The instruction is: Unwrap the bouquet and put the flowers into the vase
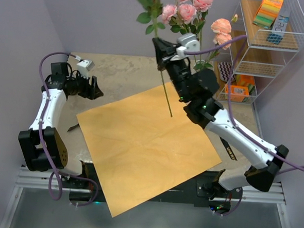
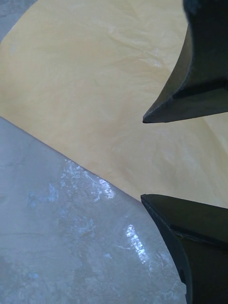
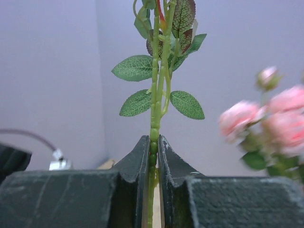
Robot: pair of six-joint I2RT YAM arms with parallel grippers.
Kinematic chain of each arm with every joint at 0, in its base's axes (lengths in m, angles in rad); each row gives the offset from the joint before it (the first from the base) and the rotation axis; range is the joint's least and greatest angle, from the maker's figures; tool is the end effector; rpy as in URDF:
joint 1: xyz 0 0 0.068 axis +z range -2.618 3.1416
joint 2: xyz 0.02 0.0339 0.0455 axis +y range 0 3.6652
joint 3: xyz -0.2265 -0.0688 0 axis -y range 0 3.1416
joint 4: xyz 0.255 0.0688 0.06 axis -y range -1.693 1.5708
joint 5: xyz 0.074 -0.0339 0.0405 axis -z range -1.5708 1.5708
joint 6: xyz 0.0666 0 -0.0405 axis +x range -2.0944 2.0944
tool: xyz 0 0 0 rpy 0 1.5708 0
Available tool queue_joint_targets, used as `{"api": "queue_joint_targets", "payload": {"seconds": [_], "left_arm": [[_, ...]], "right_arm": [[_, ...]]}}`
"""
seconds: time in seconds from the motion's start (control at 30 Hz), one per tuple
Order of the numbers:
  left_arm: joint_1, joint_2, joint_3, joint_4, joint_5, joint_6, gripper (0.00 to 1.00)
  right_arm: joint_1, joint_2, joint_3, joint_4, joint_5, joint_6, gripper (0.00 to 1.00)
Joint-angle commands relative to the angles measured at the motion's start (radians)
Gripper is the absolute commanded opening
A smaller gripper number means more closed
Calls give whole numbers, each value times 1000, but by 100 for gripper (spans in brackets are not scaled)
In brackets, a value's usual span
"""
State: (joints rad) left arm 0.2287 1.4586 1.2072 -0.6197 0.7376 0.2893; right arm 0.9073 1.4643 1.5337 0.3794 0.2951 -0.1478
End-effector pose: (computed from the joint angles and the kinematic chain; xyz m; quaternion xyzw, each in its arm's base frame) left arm 0.3374 0.0325 0.2389 0.1501 0.8721 -0.2455 0.3958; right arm 0.2433 0.2798 0.4760 -0.1574 0.5174 0.2378 0.8068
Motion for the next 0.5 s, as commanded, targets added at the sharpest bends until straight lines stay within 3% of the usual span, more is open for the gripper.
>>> {"api": "queue_joint_targets", "payload": {"seconds": [0.0, 0.07, 0.23, 0.47], "left_arm": [[-69, -50, -24, 190, -84, -91, 66], [-88, -44, -28, 196, -92, -101, 66], [-88, -27, -38, 210, -92, -105, 67], [-88, -15, -29, 198, -95, -82, 67]], "right_arm": [[-10, -104, 3, 191, 93, -232, 0], [-59, -104, 23, 254, 128, -315, 0], [-258, -41, 126, 269, 144, -279, 0], [-367, 122, 261, 378, 210, -311, 0]]}}
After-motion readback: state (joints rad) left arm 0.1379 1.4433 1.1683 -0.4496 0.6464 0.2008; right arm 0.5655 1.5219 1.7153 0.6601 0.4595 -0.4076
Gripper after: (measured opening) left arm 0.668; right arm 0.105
